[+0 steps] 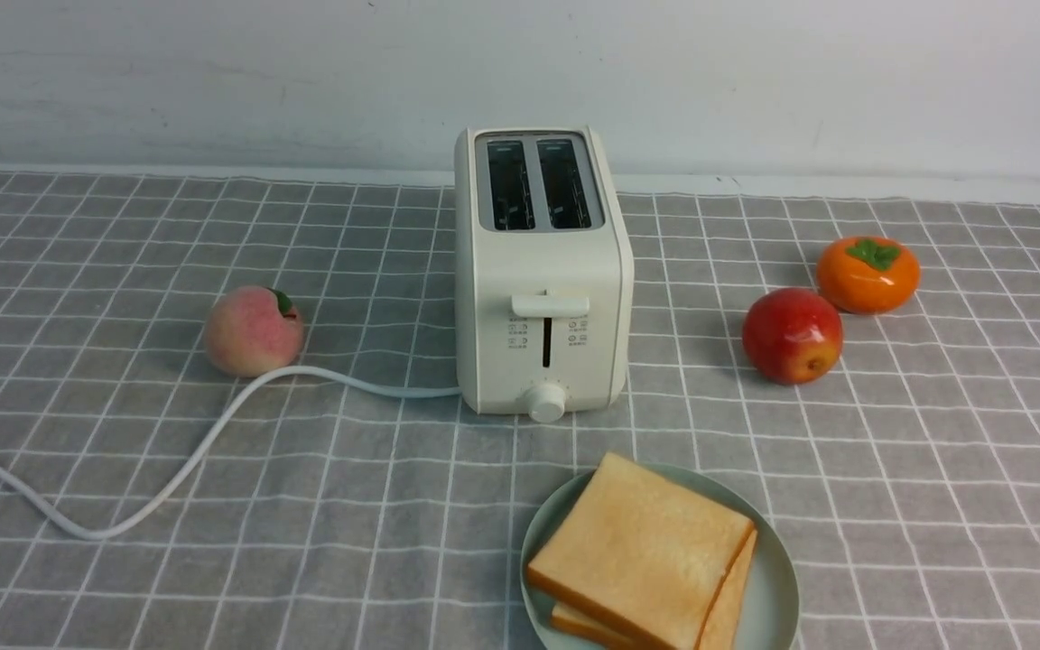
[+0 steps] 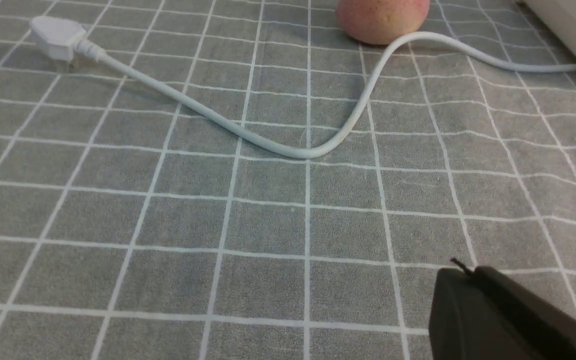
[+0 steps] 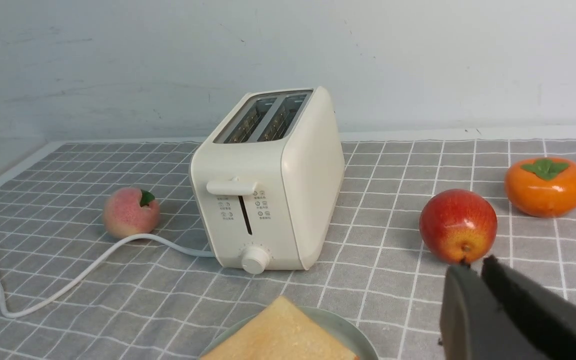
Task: Take toasted bread from bread machine on grey coffee table place on plate.
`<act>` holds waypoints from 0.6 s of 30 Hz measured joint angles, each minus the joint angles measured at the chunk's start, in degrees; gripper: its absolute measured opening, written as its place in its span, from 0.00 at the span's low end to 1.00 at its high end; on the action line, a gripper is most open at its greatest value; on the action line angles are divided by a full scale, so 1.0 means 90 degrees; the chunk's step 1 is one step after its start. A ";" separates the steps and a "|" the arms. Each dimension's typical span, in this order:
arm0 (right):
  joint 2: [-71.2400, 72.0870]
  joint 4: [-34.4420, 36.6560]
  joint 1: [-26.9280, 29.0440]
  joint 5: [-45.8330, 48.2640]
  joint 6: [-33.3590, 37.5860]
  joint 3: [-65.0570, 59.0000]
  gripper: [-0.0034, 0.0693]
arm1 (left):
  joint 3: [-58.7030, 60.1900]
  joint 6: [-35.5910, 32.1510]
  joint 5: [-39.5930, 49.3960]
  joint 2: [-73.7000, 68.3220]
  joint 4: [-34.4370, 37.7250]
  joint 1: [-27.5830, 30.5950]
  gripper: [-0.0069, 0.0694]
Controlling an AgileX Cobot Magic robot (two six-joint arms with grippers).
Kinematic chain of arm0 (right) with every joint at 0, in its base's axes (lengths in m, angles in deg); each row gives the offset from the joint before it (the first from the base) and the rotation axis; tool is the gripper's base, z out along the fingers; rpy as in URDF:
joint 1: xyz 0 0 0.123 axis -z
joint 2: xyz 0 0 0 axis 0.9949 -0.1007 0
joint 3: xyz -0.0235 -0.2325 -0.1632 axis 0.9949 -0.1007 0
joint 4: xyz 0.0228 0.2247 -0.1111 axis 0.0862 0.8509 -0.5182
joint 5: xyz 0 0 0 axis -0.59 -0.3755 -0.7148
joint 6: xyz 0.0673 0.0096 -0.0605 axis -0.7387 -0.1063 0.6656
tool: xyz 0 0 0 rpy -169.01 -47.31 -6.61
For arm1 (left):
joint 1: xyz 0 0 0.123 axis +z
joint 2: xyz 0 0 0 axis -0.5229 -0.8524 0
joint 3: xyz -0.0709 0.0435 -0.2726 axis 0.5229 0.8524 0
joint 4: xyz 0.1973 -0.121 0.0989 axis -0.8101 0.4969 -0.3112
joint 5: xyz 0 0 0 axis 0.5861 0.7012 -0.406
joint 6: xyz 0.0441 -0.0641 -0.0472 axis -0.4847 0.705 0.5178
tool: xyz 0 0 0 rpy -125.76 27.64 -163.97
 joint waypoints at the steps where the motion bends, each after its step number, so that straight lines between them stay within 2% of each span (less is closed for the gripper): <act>1: 0.0000 -0.0007 0.0000 0.0006 0.0000 0.0000 0.10 | 0.0000 -0.0015 0.0000 0.0000 0.0000 -0.0113 0.09; 6: 0.0000 -0.0012 0.0000 0.0008 0.0000 0.0000 0.11 | 0.0000 -0.0035 -0.0006 0.0000 0.0000 -0.0579 0.09; 18: 0.0000 -0.0012 0.0000 0.0008 0.0000 0.0000 0.12 | 0.0000 -0.0035 -0.0006 0.0000 0.0000 -0.0608 0.10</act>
